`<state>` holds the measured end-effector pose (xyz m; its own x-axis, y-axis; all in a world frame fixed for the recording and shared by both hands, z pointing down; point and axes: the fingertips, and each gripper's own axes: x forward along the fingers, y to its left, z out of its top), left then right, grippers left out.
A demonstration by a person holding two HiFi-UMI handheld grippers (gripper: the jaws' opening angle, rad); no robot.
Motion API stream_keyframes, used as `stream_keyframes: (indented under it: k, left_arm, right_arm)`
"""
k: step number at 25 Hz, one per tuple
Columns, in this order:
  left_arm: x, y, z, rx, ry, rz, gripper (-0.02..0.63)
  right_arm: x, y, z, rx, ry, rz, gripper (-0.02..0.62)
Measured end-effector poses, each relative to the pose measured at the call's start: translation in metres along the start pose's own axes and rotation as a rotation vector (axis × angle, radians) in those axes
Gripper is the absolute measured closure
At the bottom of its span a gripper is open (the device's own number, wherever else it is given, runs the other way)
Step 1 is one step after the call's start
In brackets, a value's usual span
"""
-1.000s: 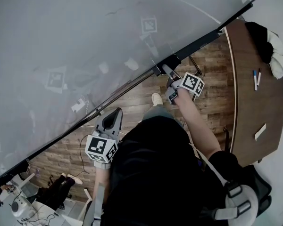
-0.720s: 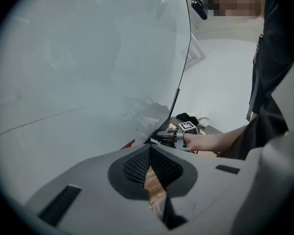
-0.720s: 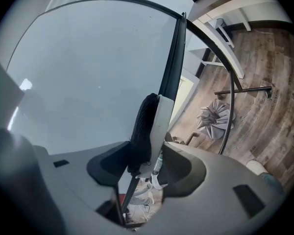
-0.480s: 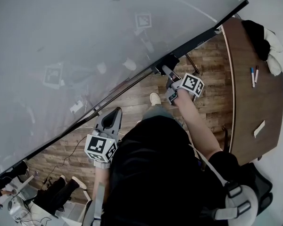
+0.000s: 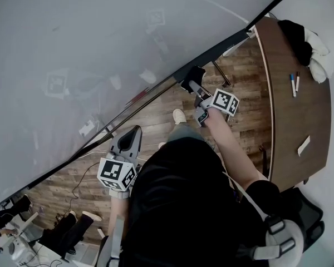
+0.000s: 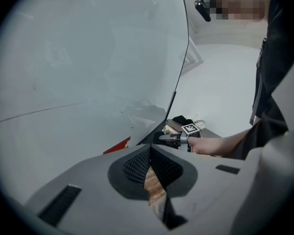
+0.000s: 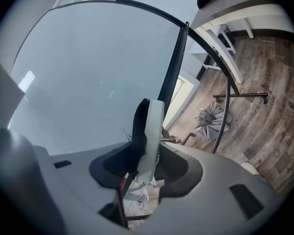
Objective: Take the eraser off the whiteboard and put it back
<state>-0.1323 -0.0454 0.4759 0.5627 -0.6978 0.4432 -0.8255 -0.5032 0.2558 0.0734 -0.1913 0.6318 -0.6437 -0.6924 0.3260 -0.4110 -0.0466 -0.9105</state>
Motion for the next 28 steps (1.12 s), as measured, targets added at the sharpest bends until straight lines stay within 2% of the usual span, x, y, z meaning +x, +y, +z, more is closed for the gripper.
stream_keyframes:
  k: [7,14,20,28]
  left_arm:
    - [-0.004,-0.009,-0.002,0.000,-0.018,-0.021,0.600]
    - [-0.004,-0.022,0.004,-0.004,-0.062,-0.052,0.600]
    - [-0.003,-0.030,0.010,0.007,-0.088,-0.085,0.600]
    - [-0.006,-0.039,0.022,0.038,-0.121,-0.137,0.600]
  right_arm:
    - [-0.025,0.015,-0.012,-0.011,-0.008,0.027,0.433]
    - [-0.057,0.044,-0.018,-0.088,-0.008,0.056,0.436]
    - [-0.085,0.082,-0.022,-0.217,-0.007,0.083,0.439]
    - [-0.117,0.145,-0.027,-0.455,-0.038,0.123,0.440]
